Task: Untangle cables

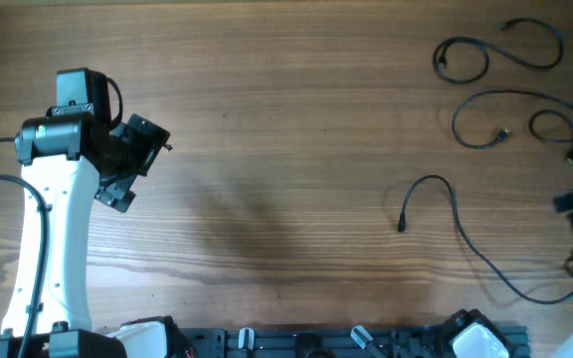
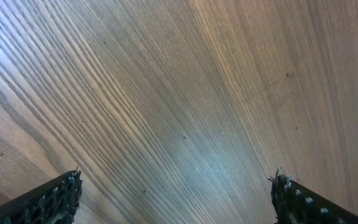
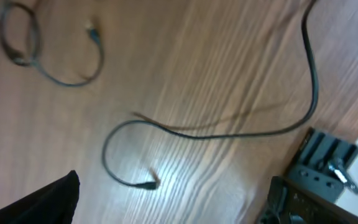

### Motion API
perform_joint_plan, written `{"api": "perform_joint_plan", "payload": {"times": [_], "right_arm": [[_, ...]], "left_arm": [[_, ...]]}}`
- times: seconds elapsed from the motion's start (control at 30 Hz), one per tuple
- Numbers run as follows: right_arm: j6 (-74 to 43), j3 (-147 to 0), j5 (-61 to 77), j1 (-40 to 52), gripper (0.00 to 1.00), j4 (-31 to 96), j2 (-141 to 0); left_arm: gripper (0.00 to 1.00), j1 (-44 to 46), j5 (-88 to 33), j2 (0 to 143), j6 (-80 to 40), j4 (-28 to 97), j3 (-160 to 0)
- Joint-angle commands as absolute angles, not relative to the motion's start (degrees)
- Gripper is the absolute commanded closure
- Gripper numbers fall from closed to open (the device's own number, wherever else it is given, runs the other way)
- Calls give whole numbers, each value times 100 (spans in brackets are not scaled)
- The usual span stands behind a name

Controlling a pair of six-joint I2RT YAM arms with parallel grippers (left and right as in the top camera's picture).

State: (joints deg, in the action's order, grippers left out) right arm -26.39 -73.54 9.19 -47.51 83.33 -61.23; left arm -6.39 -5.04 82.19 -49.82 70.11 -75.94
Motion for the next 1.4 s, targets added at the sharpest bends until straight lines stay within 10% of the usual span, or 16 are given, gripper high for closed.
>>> {"api": "perform_joint_plan", "payload": {"times": [0.0,0.43,0.83,0.9,1.03,1.37], "right_arm": [[-3017,-6045,910,-4742,0,7828,-5935],[-6053,-5188,-1210,-4742,0,7358,-6252],[-6193,-4563,-1406,-4742,0,6095,-8608],[-5452,-4563,-985,-4742,18,5693,-8707],[-4456,-4672,528,-4742,96,5275,-8705],[-1249,-7446,4080,-4742,96,6860,-8558]], "left_arm": [[0,-655,-574,8252,-4991,6984,-7607],[0,-655,-574,8252,-4991,6978,-7607],[0,-655,-574,8252,-4989,6877,-7607],[0,-655,-574,8252,-4989,6864,-7607],[0,-655,-574,8252,-4989,6858,-7607],[0,-655,-574,8252,-4991,6834,-7607]]}}
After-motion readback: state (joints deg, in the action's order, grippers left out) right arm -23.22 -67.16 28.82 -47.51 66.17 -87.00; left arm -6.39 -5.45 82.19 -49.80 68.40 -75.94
